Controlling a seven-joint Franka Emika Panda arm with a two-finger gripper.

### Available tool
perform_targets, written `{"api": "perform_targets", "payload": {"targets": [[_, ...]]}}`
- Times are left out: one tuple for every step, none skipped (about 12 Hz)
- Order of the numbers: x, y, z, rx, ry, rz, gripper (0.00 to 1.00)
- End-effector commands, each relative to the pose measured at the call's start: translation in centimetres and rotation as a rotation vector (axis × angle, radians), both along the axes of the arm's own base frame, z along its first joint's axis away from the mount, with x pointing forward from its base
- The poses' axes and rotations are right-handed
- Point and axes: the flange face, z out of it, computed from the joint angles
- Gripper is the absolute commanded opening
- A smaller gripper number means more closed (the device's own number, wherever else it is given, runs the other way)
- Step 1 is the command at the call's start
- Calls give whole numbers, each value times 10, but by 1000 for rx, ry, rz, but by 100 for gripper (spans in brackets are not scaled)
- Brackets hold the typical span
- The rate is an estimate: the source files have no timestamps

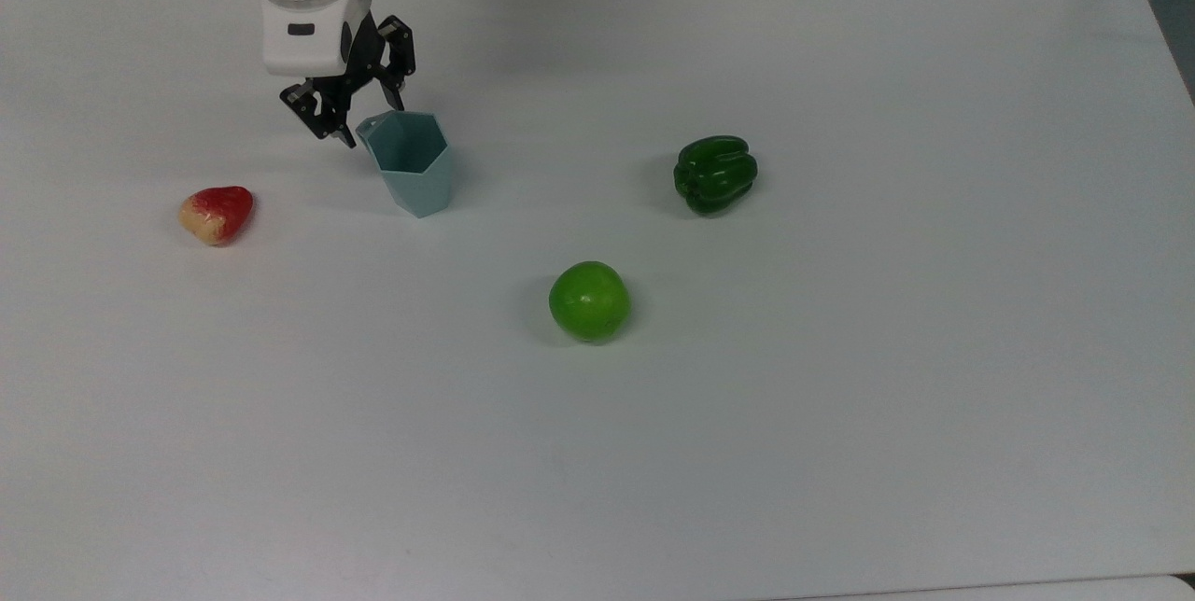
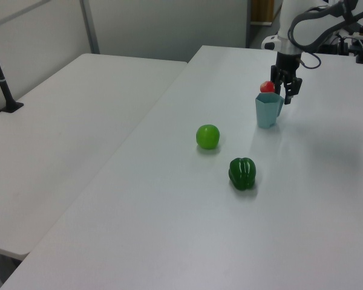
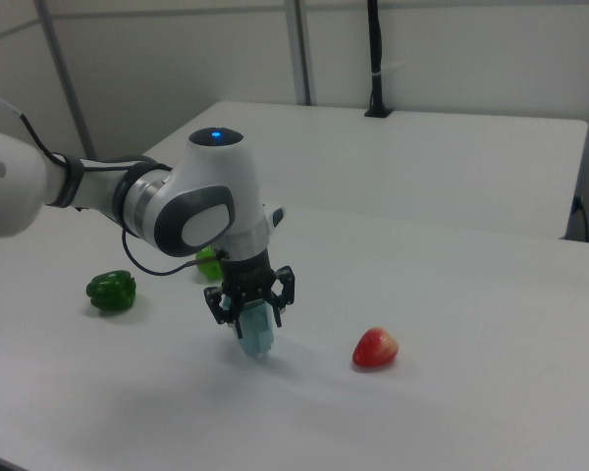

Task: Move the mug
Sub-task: 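Lower the gripper onto the mug rim and close on its wall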

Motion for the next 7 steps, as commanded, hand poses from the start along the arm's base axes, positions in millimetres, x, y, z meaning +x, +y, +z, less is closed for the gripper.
{"api": "perform_targets", "payload": {"targets": [[0,11,-8,-19,-16,-23,64],[0,11,-8,-20,-16,-23,63],[1,12,-9,-22,-14,-19,56],[1,11,-12,-25,-9,-19,52],[3,10,-12,-28,-10,-18,46],[4,11,-13,-28,-10,-16,45],[5,11,-13,-28,-10,-16,45]]}}
